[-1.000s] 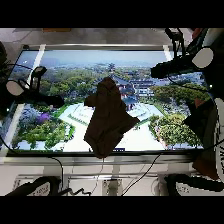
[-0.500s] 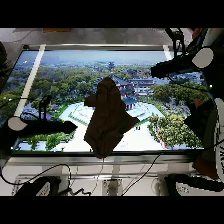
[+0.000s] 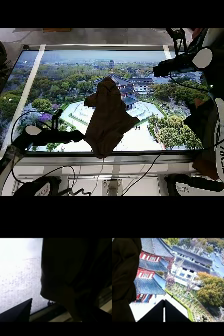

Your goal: Fold the clothes and pants, and hang the long-sleeved shirts on hangers.

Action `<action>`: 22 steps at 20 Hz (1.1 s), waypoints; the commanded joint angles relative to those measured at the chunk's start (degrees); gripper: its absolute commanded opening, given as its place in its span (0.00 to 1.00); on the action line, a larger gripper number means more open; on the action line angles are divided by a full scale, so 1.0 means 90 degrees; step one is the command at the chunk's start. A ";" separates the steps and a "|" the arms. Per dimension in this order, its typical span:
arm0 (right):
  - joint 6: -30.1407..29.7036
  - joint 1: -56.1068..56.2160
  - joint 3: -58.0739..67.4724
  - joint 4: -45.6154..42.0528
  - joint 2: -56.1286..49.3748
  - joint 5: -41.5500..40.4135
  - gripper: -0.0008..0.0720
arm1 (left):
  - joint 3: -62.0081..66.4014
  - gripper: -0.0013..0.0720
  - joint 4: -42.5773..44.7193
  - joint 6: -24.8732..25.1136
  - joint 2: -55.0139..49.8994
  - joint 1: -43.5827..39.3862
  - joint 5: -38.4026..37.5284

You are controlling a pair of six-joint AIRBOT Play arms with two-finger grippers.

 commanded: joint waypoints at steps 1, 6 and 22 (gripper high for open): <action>-0.0068 -0.0515 0.0007 -0.0155 0.0027 0.0240 0.02 | -0.0046 0.90 -0.0612 0.0350 -0.0634 -0.0505 0.0894; -0.0515 -0.1797 0.0000 -0.0153 0.0104 0.1168 0.02 | -0.0044 0.49 -0.0838 0.0352 -0.1005 -0.0833 0.1549; -0.2263 -0.2489 -0.5287 0.3402 0.0223 0.1032 0.35 | 0.2038 0.05 -0.0199 0.0350 0.0658 -0.0821 0.1540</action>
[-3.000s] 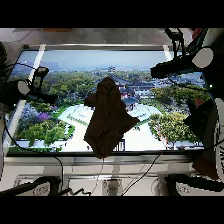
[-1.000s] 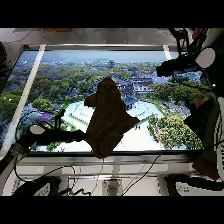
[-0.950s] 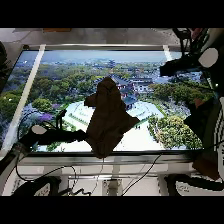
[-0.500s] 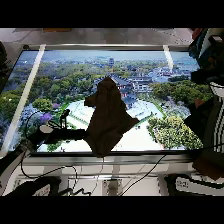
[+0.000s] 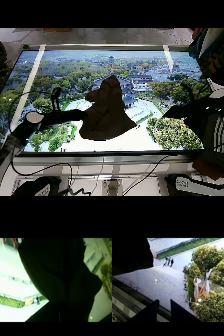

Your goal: Fold the clothes and pants, and hang the long-sleeved shirts on hangers.

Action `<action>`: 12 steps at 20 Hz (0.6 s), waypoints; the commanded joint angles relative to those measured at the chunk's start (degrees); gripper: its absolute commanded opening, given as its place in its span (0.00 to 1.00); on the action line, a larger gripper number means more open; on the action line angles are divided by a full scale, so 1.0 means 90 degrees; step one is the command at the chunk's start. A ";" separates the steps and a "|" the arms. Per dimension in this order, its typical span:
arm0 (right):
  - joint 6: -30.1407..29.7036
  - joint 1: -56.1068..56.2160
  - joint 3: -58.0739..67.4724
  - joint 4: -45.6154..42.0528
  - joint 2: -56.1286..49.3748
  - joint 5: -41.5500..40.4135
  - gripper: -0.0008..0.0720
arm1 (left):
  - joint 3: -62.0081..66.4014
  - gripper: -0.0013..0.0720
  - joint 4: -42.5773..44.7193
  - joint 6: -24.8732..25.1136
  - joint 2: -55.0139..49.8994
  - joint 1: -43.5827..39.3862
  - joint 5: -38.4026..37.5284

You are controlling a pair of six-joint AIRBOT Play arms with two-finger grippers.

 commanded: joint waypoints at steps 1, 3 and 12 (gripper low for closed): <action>-0.0143 0.0631 -0.1161 0.0194 0.0000 -0.1285 0.43 | 0.0617 0.05 0.0877 -0.0005 0.0991 -0.0005 -0.0221; -0.0134 0.1005 -0.1236 0.0651 0.0000 -0.2004 0.49 | 0.0753 0.05 0.1462 -0.0165 0.1702 0.0012 -0.0576; -0.0129 0.3249 -0.1217 0.2652 -0.0002 -0.5110 0.70 | 0.0721 0.05 0.5447 -0.1545 0.4090 0.1032 -0.2176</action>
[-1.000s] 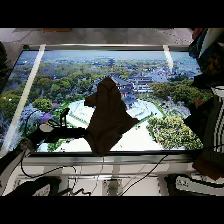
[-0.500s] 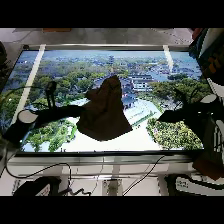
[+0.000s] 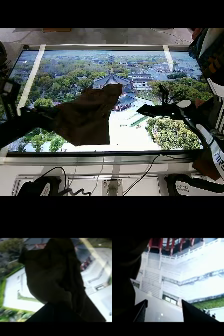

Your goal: Fold the clothes and pants, and hang the long-sleeved shirts on hangers.

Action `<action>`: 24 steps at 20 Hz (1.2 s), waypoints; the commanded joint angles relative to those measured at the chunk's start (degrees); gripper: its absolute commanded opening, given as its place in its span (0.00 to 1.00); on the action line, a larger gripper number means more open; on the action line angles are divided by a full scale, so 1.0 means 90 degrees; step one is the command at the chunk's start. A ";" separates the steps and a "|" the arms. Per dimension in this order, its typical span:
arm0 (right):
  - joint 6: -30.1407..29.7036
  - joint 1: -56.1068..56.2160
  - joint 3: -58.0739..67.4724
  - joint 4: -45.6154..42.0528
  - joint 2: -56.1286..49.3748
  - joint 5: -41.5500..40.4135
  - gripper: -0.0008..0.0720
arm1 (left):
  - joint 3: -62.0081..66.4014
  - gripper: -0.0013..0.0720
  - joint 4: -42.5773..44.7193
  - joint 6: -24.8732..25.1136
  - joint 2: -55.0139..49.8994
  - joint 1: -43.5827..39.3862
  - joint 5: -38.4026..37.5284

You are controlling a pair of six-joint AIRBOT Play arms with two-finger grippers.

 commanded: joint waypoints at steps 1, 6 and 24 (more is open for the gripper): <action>0.0070 0.1093 -0.0019 0.0476 -0.0005 -0.1722 0.74 | -0.0044 0.05 0.2361 -0.0413 0.0631 0.0437 -0.0452; 0.0680 0.1736 0.0549 0.0466 -0.0364 -0.2919 0.74 | -0.0418 0.05 0.3133 -0.0406 0.0461 0.0789 -0.0452; 0.4439 0.1302 0.4762 -0.0789 -0.4415 -0.0806 0.61 | -0.0685 0.05 0.2747 -0.0406 -0.0277 0.0787 -0.0243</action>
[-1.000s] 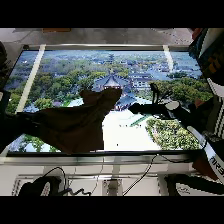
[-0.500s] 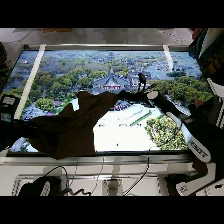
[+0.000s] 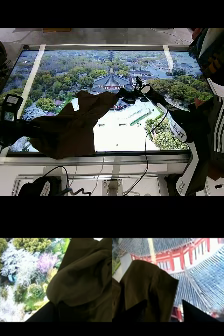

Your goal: Fold the clothes and pants, and hang the long-sleeved shirts on hangers.

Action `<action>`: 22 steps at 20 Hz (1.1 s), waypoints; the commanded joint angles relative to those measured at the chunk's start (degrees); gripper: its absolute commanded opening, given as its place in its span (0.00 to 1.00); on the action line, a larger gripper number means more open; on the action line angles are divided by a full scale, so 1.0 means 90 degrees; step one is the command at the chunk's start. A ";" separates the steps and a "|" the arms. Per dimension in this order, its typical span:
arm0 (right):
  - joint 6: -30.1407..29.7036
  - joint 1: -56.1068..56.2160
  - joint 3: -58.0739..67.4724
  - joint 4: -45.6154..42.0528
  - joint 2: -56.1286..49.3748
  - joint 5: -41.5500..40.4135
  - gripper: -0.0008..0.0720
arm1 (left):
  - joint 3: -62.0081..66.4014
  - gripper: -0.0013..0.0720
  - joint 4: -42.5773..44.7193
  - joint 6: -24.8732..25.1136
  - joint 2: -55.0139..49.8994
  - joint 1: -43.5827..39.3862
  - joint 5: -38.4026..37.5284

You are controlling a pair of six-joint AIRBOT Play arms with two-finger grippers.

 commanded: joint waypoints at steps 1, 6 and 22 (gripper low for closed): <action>0.0593 -0.0005 0.0350 -0.0090 -0.0338 0.0265 0.56 | -0.0005 0.05 -0.0007 -0.0005 -0.0078 0.0005 0.0131; 0.0585 0.0109 0.0350 -0.0075 -0.0340 0.0117 0.04 | -0.0022 0.05 -0.0199 -0.0007 -0.0209 0.0005 0.0352; -0.0525 -0.1858 0.1960 -0.2011 0.2754 0.0862 0.02 | 0.1035 0.05 -0.0872 -0.1768 -0.0457 0.1158 0.5447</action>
